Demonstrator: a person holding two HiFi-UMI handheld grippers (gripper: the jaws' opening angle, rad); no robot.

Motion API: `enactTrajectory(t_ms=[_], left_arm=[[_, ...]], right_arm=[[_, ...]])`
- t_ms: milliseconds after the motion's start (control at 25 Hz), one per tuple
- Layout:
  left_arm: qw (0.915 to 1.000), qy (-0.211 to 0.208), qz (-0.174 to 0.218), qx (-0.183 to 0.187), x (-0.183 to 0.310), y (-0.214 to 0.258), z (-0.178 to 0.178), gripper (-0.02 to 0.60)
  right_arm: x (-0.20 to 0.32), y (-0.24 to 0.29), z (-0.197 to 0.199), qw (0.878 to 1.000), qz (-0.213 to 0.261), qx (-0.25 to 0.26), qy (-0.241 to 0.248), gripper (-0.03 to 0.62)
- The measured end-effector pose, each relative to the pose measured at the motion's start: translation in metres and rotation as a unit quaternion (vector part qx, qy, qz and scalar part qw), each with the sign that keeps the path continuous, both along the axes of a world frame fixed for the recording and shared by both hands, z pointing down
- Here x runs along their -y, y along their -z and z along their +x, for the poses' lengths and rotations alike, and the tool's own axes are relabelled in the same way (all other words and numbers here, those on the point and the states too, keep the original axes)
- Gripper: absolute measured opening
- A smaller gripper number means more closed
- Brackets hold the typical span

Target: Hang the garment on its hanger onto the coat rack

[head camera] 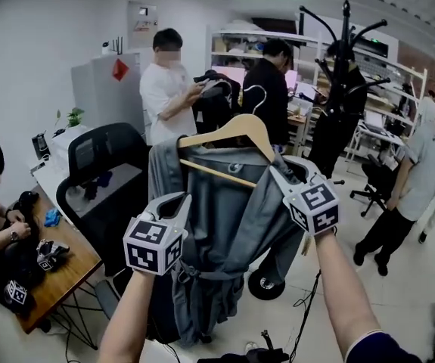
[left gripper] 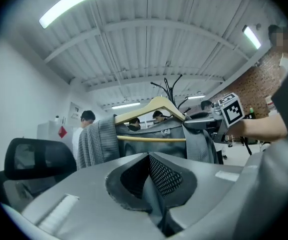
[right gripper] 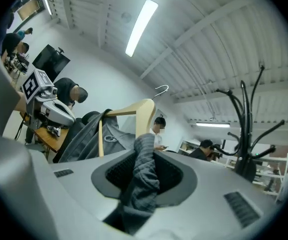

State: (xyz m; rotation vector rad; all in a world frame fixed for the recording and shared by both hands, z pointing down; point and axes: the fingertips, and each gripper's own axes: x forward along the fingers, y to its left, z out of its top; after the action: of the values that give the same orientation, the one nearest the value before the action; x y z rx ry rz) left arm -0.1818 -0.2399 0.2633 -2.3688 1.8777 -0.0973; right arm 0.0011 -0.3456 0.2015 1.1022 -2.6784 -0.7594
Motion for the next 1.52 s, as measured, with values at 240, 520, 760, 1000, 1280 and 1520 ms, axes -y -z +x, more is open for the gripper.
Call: enactTrajectory(t_ms=[240,520,760,1000,1280,1520], left_arm=[[0.996,-0.081,0.036,0.009,0.028,0.036,0.077,0.003],[0.9859,-0.16,0.05,0.013,0.06,0.06,0.17,0.003],[0.9789,-0.2,0.037,0.017,0.081,0.06,0.228,0.003],[0.9786,-0.203,0.021,0.03,0.114,0.072,0.261,0.003],[0.9799,-0.194,0.027,0.038,0.14,0.096,0.283,0.002],[0.9816,-0.184,0.03,0.04,0.156,0.105,0.286,0.002]], right_arm=[[-0.013,0.042,0.092,0.997,0.033,0.015,-0.062,0.123],[-0.025,0.062,0.195,0.988,0.054,0.001,-0.145,0.123],[-0.004,0.067,0.242,0.981,0.048,-0.03,-0.185,0.123],[0.042,0.083,0.267,0.979,0.025,-0.043,-0.196,0.123],[0.096,0.103,0.27,0.979,0.015,-0.056,-0.195,0.123],[0.129,0.096,0.263,0.982,-0.007,-0.048,-0.183,0.123]])
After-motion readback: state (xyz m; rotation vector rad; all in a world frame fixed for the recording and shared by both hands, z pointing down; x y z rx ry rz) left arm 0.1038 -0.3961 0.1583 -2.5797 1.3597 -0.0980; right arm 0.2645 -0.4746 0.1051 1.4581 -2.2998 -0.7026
